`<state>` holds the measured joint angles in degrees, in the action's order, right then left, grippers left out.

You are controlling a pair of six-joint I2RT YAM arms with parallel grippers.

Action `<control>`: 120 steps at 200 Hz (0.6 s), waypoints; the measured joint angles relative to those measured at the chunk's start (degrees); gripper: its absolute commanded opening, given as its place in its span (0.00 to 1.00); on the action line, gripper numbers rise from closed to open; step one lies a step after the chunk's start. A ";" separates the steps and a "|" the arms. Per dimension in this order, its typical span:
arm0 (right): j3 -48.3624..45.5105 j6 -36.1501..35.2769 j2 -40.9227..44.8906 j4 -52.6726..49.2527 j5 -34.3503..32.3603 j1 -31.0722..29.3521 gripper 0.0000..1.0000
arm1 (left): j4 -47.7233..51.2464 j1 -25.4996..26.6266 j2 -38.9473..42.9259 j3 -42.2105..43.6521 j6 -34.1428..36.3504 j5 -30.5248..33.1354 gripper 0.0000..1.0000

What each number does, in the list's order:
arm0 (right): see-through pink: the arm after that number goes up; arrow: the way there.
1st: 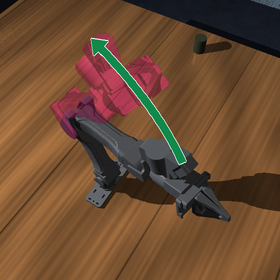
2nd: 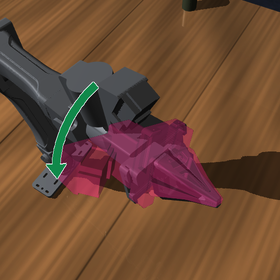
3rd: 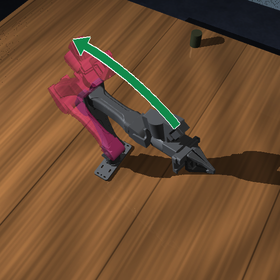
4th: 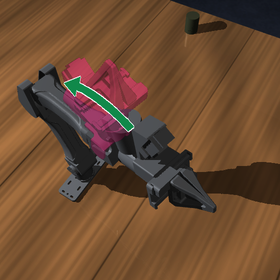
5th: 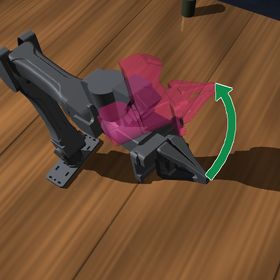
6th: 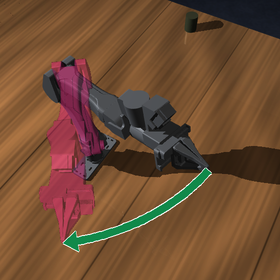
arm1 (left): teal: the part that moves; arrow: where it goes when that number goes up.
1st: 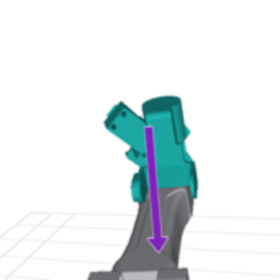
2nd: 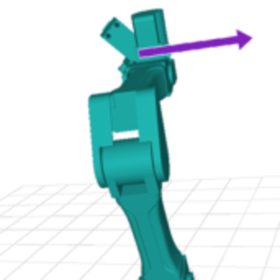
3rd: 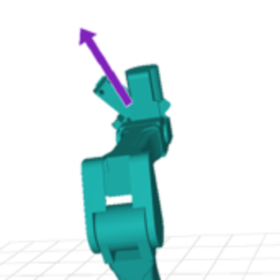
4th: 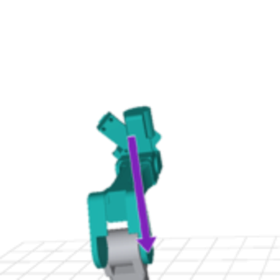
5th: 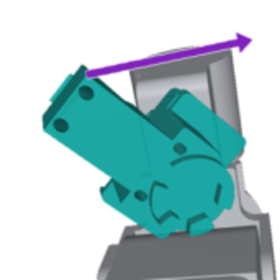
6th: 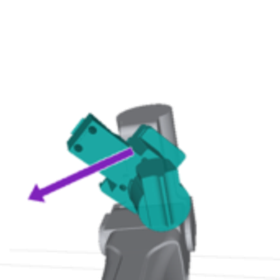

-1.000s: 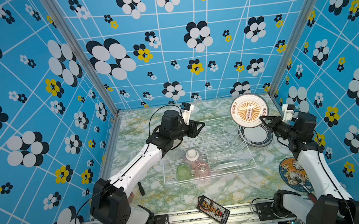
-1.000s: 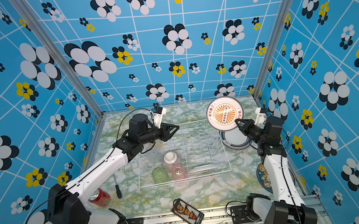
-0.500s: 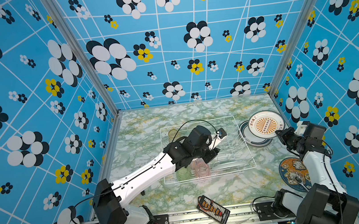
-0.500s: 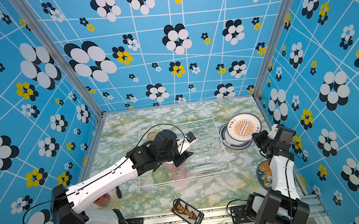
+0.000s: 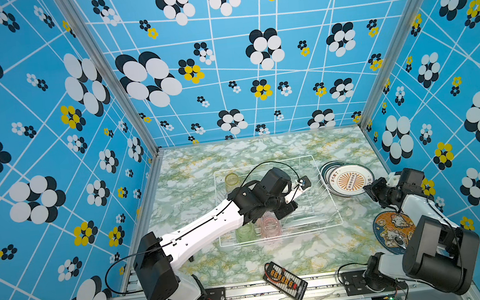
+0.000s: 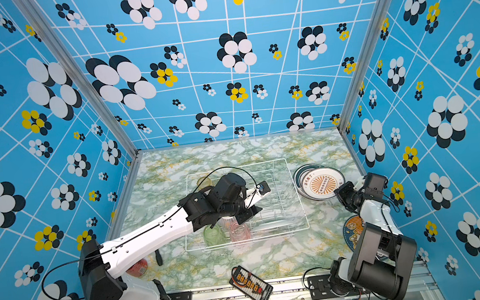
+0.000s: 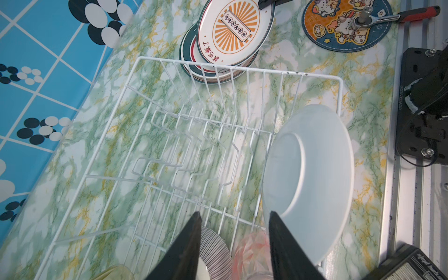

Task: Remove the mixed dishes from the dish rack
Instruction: 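Open the left gripper and carry the plate onto the stack with the right gripper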

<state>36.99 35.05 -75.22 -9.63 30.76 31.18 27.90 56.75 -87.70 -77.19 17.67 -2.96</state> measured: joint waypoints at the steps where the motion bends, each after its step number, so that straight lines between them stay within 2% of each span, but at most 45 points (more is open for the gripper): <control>1: 0.00 0.02 -0.09 0.02 0.00 0.00 0.00 | 0.02 0.02 -0.02 -0.04 0.00 0.00 0.47; 51: 0.00 -0.87 -2.64 1.29 0.85 0.00 0.00 | 0.61 0.00 -1.55 -0.46 0.39 -0.02 0.47; 64: 0.00 -1.05 -3.67 1.42 1.14 0.00 0.03 | 0.68 0.02 -2.01 -0.68 0.42 -0.04 0.47; 92: 0.22 -1.53 -4.85 2.19 1.60 0.00 0.16 | 0.94 0.00 -2.27 -1.01 0.61 -0.04 0.47; 120: 0.59 -3.28 -5.88 1.14 0.70 -0.20 0.36 | 1.03 0.02 -2.62 -1.46 1.01 -0.04 0.47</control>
<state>37.58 31.77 -81.10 -8.49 31.46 30.98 28.93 56.77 -90.32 -78.65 18.68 -3.01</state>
